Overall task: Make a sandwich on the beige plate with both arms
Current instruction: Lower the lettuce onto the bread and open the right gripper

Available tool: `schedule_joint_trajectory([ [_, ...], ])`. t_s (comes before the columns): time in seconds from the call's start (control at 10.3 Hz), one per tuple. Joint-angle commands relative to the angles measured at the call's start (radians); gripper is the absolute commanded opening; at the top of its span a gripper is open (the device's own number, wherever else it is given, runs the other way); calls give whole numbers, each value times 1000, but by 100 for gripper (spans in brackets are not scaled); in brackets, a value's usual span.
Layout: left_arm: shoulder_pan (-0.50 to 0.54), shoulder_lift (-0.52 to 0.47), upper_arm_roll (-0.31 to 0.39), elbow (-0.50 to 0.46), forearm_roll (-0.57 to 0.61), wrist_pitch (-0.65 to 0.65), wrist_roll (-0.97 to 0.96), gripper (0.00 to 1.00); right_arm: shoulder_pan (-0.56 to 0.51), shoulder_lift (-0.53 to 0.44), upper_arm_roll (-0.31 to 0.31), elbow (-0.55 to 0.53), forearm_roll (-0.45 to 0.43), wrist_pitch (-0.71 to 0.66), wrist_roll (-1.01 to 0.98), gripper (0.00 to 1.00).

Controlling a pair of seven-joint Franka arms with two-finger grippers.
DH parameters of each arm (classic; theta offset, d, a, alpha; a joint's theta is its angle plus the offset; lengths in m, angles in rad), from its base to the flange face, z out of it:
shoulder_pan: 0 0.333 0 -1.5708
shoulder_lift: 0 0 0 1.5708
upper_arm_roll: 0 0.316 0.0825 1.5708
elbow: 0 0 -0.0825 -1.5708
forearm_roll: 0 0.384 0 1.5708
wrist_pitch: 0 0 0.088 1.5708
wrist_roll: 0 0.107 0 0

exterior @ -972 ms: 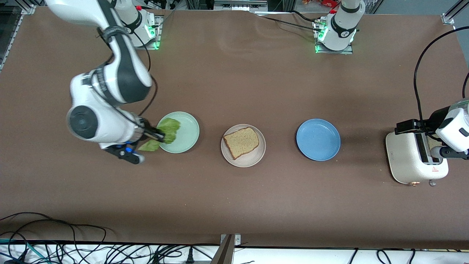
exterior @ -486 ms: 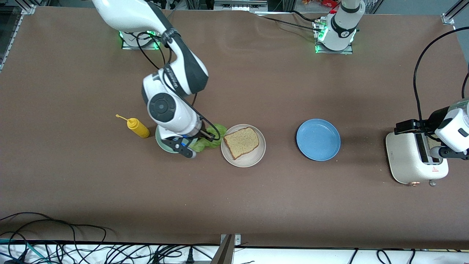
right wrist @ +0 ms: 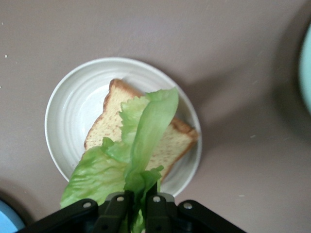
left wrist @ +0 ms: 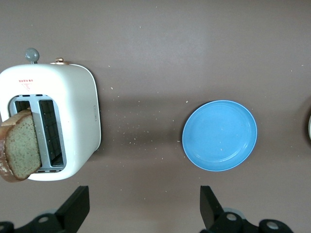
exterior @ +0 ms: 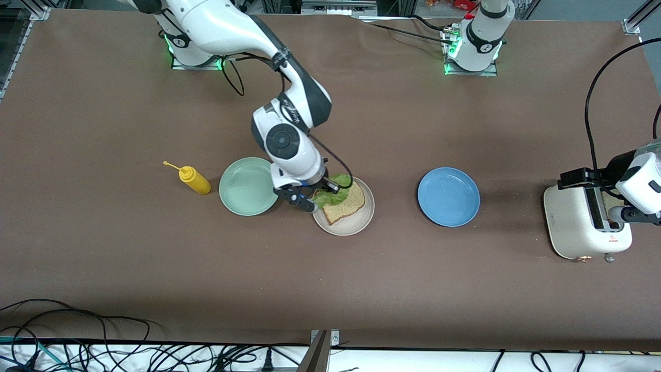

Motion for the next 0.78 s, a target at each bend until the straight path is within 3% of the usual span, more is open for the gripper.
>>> schedule_joint_trajectory([
  [0.0,10,-2,-7,-6,26,1,20,100,29,31,-10,6,6,43,63,100],
  [0.68,10,0,-7,-6,26,1,20,100,26,2,-23,14,2,29,52,100],
])
